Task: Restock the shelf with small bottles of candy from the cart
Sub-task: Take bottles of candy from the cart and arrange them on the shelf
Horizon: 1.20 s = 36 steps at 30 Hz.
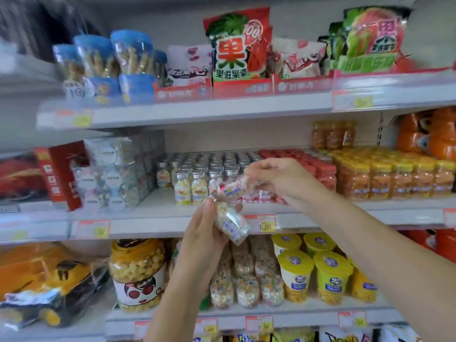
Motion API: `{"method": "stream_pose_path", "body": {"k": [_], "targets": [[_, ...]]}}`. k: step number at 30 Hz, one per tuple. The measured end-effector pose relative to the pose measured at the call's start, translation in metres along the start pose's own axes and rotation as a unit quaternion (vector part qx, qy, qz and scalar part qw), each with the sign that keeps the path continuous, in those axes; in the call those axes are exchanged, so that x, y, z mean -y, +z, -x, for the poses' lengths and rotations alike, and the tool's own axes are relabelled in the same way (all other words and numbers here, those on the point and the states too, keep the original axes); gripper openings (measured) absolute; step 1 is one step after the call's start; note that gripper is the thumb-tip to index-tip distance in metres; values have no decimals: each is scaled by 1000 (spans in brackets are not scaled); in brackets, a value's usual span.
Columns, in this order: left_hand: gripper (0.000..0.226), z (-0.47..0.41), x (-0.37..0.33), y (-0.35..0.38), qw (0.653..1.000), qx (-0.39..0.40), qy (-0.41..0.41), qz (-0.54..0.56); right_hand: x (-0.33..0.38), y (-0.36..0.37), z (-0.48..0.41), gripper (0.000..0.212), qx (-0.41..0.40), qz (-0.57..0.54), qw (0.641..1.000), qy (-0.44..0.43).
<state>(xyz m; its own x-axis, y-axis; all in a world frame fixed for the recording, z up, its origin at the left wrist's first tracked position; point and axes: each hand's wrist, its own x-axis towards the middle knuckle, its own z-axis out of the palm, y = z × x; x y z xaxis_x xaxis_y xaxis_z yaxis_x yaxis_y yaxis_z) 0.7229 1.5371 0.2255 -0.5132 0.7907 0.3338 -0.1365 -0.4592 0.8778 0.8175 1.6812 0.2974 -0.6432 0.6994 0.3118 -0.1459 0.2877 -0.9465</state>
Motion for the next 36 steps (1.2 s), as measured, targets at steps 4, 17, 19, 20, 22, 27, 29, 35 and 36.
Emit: {"method": "stream_pose_path", "body": {"k": [4,17,19,20,22,27,29,35,36], "targets": [[44,-19,-9,-10,997,-7,25,-76,8,16,-19,30,18,-89,994,61],[41,-42,-40,-81,982,-32,42,-184,50,27,-61,25,208,459,857,-111],[43,-44,-42,-89,980,-46,51,-188,43,32,-65,28,233,494,830,-113],[43,-45,-44,-91,979,-48,57,-189,40,34,-66,30,238,501,824,-117],[42,-48,-46,-93,976,-59,68,-197,40,37,-70,33,245,497,823,-124],[34,-59,-53,-98,968,-105,96,-205,45,45,-79,35,272,495,816,-121],[32,-62,-54,-100,968,-117,95,-200,46,49,-82,35,274,501,811,-127],[24,-68,-53,-109,965,-132,92,-209,48,56,-85,35,265,560,764,-177],[28,-68,-52,-111,963,-133,88,-218,47,56,-84,35,265,566,759,-181]]}}
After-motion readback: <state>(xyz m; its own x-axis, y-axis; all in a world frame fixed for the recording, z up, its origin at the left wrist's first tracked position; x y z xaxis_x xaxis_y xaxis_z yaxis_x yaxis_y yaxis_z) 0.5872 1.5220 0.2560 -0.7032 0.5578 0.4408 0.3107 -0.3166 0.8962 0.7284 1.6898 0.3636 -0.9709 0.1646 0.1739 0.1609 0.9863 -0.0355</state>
